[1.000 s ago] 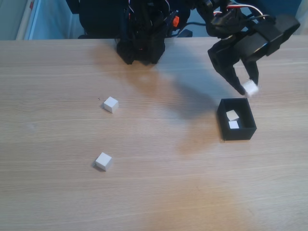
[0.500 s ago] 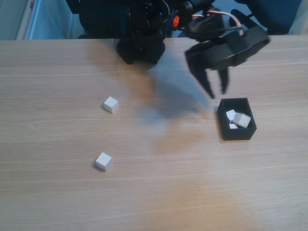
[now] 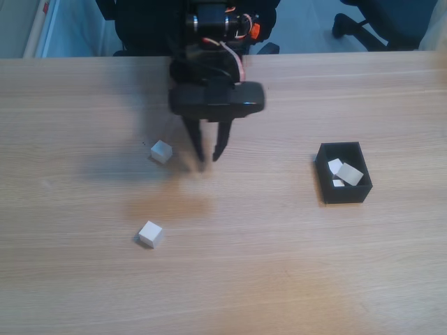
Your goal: Pick blocks and place them in the box.
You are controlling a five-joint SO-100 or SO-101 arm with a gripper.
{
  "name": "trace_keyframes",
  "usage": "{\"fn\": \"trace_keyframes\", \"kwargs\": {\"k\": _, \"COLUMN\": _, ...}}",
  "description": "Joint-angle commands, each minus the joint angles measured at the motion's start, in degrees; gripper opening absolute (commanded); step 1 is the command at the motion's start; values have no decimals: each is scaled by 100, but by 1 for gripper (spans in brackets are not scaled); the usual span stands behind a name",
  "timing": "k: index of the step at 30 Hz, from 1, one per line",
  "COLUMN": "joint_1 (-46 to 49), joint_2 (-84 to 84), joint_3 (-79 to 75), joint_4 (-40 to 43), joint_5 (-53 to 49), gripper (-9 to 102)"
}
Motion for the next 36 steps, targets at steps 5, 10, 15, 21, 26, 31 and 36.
{"fn": "trace_keyframes", "kwargs": {"k": 5, "joint_1": 809, "joint_2": -1028, "joint_3": -615, "joint_4": -958, "joint_5": 220, "gripper": 10}}
{"fn": "trace_keyframes", "kwargs": {"k": 10, "joint_1": 1230, "joint_2": -1819, "joint_3": -1169, "joint_4": -1274, "joint_5": 229, "gripper": 17}}
{"fn": "trace_keyframes", "kwargs": {"k": 15, "joint_1": 1547, "joint_2": -2522, "joint_3": -1529, "joint_4": -1635, "joint_5": 105, "gripper": 19}}
{"fn": "trace_keyframes", "kwargs": {"k": 21, "joint_1": 1723, "joint_2": -3375, "joint_3": -2136, "joint_4": -1925, "joint_5": 246, "gripper": 19}}
{"fn": "trace_keyframes", "kwargs": {"k": 26, "joint_1": 1705, "joint_2": -3920, "joint_3": -2602, "joint_4": -1934, "joint_5": 387, "gripper": 19}}
{"fn": "trace_keyframes", "kwargs": {"k": 31, "joint_1": 1582, "joint_2": -4157, "joint_3": -2786, "joint_4": -1978, "joint_5": 457, "gripper": 19}}
{"fn": "trace_keyframes", "kwargs": {"k": 36, "joint_1": 1468, "joint_2": -4324, "joint_3": -2909, "joint_4": -1978, "joint_5": 483, "gripper": 20}}
